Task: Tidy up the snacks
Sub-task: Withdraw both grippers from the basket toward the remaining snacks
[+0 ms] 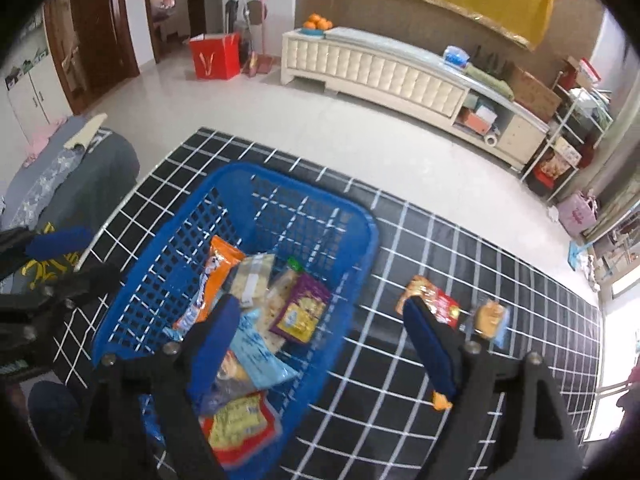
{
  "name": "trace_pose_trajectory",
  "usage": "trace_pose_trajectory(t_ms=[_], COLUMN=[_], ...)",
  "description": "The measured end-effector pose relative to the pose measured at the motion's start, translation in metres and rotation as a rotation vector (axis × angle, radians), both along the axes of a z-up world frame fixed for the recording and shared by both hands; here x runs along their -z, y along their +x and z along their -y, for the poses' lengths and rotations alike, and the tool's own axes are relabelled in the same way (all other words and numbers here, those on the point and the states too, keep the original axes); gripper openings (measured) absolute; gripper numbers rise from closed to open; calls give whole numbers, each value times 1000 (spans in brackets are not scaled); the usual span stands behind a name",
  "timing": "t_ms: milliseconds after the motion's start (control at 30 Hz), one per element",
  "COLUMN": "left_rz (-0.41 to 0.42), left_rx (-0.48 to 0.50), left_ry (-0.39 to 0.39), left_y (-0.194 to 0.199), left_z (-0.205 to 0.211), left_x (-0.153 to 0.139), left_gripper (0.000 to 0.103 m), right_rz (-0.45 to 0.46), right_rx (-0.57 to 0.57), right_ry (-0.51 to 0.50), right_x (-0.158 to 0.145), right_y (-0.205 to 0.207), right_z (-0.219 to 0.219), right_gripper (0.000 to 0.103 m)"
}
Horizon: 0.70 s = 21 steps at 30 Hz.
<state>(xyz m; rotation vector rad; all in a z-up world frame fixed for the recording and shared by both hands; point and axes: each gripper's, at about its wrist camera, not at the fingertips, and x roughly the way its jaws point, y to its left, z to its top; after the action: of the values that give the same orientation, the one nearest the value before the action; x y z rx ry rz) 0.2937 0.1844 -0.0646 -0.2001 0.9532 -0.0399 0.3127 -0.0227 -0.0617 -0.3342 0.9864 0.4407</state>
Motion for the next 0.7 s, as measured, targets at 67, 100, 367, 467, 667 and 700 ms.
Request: trace_pose_trajectory(t_ms=[67, 100, 367, 467, 667, 700], left_rz=[3, 8, 39, 60, 56, 53], left_rx=[27, 38, 103, 137, 194, 197], left_ry=[12, 19, 23, 31, 33, 28], left_y=[-4, -6, -16, -19, -10, -7], left_z=[15, 24, 85, 114, 171, 180], left_x=[-7, -11, -41, -50, -55, -55], left_gripper=[56, 56, 63, 65, 69, 69], right_rz=[12, 19, 59, 66, 72, 69], right_rx=[13, 22, 112, 148, 198, 207], right_ry=[7, 14, 50, 60, 76, 78], right_x=[-10, -16, -47, -54, -56, -54], right_y=[-6, -9, -26, -29, -25, -22], right_z=[12, 21, 102, 134, 183, 192], right_gripper=[87, 87, 87, 87, 87, 88])
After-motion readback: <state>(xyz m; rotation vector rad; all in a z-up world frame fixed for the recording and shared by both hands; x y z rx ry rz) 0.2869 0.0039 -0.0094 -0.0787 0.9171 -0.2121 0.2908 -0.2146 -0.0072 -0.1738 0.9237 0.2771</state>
